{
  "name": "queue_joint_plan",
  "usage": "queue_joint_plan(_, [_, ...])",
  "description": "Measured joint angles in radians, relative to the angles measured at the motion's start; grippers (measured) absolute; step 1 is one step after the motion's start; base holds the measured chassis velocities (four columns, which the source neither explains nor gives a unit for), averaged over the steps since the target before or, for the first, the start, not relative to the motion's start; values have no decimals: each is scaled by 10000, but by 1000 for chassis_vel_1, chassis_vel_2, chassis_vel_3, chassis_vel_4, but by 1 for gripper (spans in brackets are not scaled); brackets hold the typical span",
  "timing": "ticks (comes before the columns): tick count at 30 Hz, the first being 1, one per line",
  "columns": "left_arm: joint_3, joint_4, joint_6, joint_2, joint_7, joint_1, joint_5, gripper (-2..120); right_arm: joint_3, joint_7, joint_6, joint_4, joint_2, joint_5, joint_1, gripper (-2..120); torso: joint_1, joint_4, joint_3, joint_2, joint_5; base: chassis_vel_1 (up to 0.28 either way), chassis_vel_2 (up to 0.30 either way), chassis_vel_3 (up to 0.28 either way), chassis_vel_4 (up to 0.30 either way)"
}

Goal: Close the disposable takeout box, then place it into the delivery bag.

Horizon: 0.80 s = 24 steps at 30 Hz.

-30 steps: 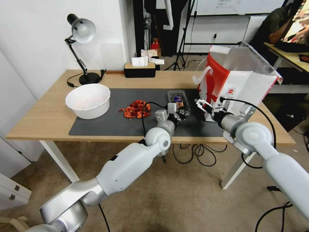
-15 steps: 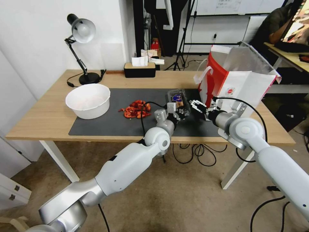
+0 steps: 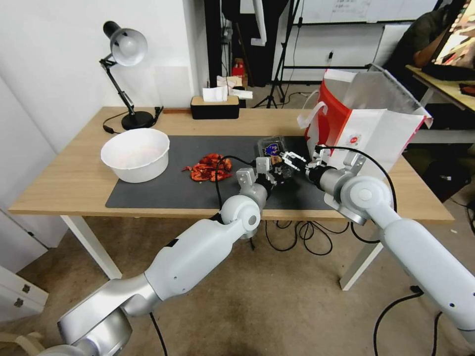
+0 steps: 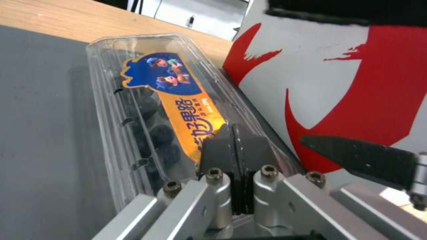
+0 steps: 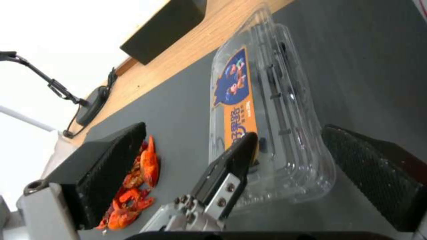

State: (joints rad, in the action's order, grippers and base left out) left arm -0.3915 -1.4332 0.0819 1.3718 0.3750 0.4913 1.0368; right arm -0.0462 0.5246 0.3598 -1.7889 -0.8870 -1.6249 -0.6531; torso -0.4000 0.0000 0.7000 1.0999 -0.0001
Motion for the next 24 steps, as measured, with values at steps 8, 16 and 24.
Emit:
queue_joint_plan(8, [-12,32,-5,16,-3,-39,22,0,369,60,70,359,-110,138,641,100,0,0,0,2,0,0,0,0,0])
queue_joint_plan(16, [-18,46,-7,37,-3,-41,59,0,755,196,446,741,-194,205,1205,100,0,0,0,2,0,0,0,0,0])
queue_joint_plan(24, [-16,40,-12,-10,-7,-36,93,0,1029,398,1004,1111,-387,506,1508,100,0,0,0,1,2,0,0,0,0])
